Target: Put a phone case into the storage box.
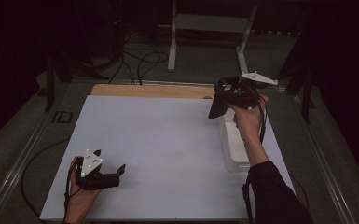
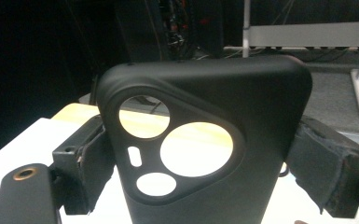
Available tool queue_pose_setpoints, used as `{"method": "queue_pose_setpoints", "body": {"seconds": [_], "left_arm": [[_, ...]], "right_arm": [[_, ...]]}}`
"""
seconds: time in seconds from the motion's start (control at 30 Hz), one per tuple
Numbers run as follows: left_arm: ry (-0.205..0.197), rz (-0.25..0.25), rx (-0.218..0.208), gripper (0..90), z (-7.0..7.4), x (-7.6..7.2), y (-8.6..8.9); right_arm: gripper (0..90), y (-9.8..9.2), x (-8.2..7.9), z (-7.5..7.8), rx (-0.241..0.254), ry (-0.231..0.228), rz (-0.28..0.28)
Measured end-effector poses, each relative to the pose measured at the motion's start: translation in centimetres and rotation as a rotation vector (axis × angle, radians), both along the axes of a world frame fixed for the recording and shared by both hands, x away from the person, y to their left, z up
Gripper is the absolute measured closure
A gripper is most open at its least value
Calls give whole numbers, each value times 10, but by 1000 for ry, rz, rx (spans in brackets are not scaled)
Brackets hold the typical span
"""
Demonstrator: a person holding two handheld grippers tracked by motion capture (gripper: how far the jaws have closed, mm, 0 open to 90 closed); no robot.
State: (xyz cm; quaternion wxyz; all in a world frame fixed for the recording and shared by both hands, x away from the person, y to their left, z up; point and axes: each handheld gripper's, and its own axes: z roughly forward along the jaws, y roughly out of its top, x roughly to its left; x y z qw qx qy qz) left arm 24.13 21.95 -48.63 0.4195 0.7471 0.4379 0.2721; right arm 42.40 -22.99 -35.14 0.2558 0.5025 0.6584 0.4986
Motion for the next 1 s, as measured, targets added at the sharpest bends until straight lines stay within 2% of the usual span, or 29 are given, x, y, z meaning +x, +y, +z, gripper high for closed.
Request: {"method": "queue_pose_setpoints", "body": {"seconds": [0.17,0.57,0.77,1.0], "left_arm": [[0,1,-1,0,0,0,0],[-1,1,-2,0,0,0,0],[-1,2,-1,0,0,0,0],[0,2,-3,0,0,0,1]], "right_arm": [[142,-5,4,1,-3,-2,-28],[141,-17,14,3,-53,-2,-107],[142,-20,17,1,-80,2,-117],[142,-25,21,-2,-77,9,-155]]}}
